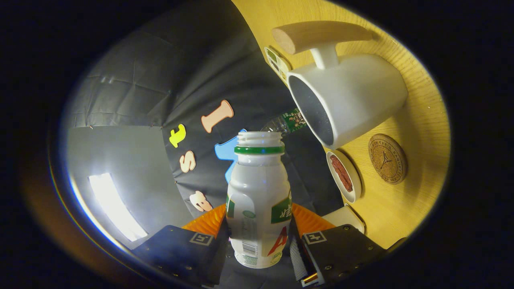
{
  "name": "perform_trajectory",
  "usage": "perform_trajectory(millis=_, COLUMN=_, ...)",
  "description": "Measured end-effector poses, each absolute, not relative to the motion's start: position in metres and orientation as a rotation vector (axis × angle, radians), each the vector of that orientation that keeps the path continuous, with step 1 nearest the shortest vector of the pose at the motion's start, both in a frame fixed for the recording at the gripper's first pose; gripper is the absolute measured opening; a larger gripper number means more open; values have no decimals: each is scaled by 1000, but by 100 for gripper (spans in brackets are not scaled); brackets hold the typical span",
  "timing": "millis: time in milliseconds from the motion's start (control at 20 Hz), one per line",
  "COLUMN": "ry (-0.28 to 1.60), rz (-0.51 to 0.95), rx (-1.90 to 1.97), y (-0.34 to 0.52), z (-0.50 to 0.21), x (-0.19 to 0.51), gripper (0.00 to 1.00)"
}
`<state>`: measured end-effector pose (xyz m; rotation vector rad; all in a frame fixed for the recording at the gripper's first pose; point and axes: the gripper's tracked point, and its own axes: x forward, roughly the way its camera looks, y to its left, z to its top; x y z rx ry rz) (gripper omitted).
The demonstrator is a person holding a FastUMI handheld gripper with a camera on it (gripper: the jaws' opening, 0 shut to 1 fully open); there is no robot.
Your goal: Take the bottle from table, then pour the juice into the cup, finally place the bottle on the coaster
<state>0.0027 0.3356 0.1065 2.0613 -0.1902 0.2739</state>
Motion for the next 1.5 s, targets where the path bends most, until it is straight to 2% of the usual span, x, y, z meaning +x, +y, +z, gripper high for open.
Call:
perform_trajectory(millis=800, ry=-192, rz=261, rx=2050, y=323, z=101, x=8, gripper=66)
perform_trajectory(millis=1500, ry=-109, rz=204, rx=1568, y=338, z=88, x=10, gripper=66)
